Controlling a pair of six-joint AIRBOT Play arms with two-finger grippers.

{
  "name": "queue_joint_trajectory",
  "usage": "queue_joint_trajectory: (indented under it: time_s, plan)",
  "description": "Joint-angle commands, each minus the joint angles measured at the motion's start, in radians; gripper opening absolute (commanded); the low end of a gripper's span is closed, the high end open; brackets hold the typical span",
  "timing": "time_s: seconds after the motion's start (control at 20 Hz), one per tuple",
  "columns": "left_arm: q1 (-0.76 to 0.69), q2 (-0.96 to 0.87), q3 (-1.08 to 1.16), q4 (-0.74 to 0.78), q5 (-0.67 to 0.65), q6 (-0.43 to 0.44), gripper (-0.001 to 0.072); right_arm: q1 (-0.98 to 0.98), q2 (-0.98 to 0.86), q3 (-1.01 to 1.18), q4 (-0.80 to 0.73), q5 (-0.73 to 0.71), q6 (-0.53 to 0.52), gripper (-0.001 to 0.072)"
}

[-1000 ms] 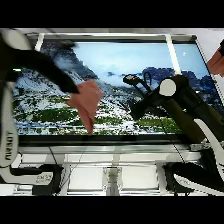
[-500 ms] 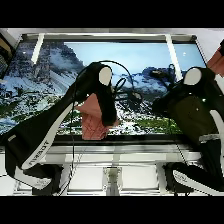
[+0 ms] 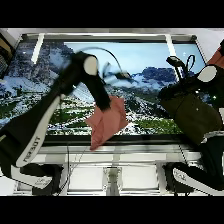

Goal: Fold the clothes and pants, and hang the long-sleeved shirts on hangers.

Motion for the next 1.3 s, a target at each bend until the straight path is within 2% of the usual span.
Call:
queue_joint_trajectory:
  time_s: [0.0, 0.05, 0.15, 0.2, 0.3, 0.35, 0.5, 0.6, 0.7, 0.9, 1.1, 1.2, 1.25]
  plan:
    - [0.211, -0.018, 0.190, 0.274, 0.166, -0.172, 0.0019, -0.005, 0.000, 0.000, 0.055, -0.022, 0.001, 0.0201]
    - [0.271, -0.019, 0.280, 0.122, 0.180, -0.142, 0.0019, -0.005, 0.000, 0.000, 0.074, -0.023, 0.002, 0.0201]
    - [0.319, 0.005, 0.343, -0.171, 0.196, 0.007, 0.0018, -0.005, 0.000, 0.000, 0.114, -0.030, 0.002, 0.0201]
    - [0.309, 0.015, 0.335, -0.228, 0.160, 0.067, 0.0018, -0.005, 0.000, 0.000, 0.132, -0.030, 0.002, 0.0201]
    - [0.235, 0.016, 0.273, -0.232, 0.023, 0.210, 0.0018, -0.005, 0.000, 0.000, 0.159, -0.023, 0.003, 0.0201]
    - [0.189, 0.015, 0.203, -0.237, -0.019, 0.245, 0.0018, -0.005, 0.001, 0.000, 0.164, -0.016, 0.004, 0.0201]
    - [0.032, -0.016, -0.013, -0.239, -0.186, 0.250, 0.0019, -0.005, 0.000, 0.000, 0.161, 0.016, 0.003, 0.0201]
    - [-0.067, -0.029, -0.146, -0.120, -0.224, 0.245, 0.0019, -0.005, 0.000, 0.000, 0.139, 0.019, -0.001, 0.0204]
    - [-0.122, -0.025, -0.240, 0.060, -0.225, 0.217, 0.0019, -0.005, 0.000, 0.000, 0.122, 0.019, -0.018, 0.0416]
    - [-0.079, 0.021, -0.309, 0.051, -0.225, 0.169, 0.0020, -0.004, -0.006, 0.000, 0.132, -0.064, -0.054, 0.0421]
    - [0.044, 0.117, -0.318, 0.048, -0.224, 0.131, 0.0020, 0.027, -0.093, 0.000, 0.210, -0.145, -0.062, 0.0421]
    - [0.106, 0.165, -0.318, 0.048, -0.224, 0.131, 0.0020, 0.089, -0.169, 0.000, 0.211, -0.150, -0.110, 0.0421]
    - [0.134, 0.184, -0.318, 0.048, -0.223, 0.131, 0.0020, 0.127, -0.207, 0.000, 0.209, -0.133, -0.203, 0.0421]
